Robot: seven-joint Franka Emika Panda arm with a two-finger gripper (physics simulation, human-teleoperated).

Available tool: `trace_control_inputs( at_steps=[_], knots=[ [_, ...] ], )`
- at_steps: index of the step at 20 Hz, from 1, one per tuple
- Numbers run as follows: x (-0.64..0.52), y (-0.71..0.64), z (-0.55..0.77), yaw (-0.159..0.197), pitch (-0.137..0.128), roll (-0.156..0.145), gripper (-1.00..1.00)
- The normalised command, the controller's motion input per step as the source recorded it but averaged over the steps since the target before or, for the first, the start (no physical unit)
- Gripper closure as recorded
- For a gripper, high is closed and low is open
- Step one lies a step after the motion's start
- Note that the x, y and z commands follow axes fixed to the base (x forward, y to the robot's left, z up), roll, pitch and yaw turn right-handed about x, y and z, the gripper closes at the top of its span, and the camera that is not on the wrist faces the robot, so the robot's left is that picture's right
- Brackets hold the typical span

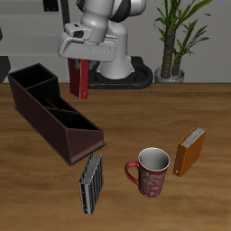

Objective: Place the red book into the right desk caddy's front compartment

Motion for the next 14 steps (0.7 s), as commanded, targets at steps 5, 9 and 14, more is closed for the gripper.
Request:
trace_control_inputs(
  at_steps=[5, 9, 14],
  knots=[
    [-0.07, -0.26, -0.11, 0.07, -0.01, -0.041, 1.0],
    [-0.09, -0.2, 0.0, 0.025, -0.01, -0.039, 1.0],
    [-0.1, -0.23, 0.03, 0.049, -0.021, -0.045, 1.0]
  ],
)
